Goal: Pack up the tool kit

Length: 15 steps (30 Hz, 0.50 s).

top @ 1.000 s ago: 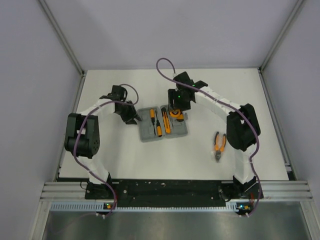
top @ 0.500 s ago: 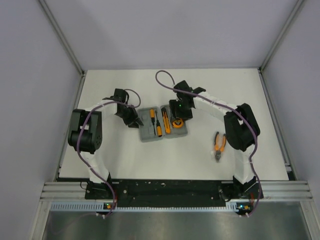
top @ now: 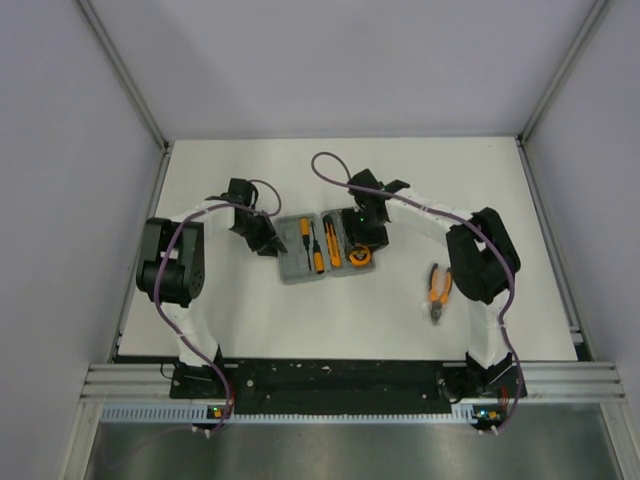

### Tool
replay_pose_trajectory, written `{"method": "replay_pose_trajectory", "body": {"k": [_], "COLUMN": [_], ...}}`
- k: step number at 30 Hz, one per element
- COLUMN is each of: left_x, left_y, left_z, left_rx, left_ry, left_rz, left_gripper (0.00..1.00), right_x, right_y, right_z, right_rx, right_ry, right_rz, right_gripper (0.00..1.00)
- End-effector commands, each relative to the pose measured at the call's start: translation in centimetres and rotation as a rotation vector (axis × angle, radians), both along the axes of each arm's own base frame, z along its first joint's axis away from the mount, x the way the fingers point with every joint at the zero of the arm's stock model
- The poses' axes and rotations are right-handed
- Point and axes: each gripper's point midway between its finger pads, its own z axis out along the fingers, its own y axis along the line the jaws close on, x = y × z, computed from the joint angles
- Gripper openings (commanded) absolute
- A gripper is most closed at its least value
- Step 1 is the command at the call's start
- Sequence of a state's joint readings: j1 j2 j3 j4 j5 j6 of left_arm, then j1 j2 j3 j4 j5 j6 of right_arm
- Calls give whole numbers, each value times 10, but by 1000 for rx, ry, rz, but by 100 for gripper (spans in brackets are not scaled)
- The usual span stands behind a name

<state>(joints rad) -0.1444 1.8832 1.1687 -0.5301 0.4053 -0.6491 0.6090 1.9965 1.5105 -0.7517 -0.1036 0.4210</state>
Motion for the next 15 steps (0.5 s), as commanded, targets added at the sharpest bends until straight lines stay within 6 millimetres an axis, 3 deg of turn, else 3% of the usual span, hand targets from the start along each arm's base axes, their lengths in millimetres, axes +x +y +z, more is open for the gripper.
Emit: {"method": "replay_pose_trajectory", "body": {"k": [1, 15], "left_x": [4, 3], "left_y": [5, 4], "left_z": [-5, -6], "left_rx": [20, 16], "left_ry": [-9, -5], "left_rz": [9, 6], "left_gripper": [29, 28], "right_x": [-6, -15], "right_y": [3, -11], "right_z": [13, 0], "right_rx": [-10, -178], "right_ry": [-30, -12], "right_rz": [5, 2], "right_gripper": [35, 39]}}
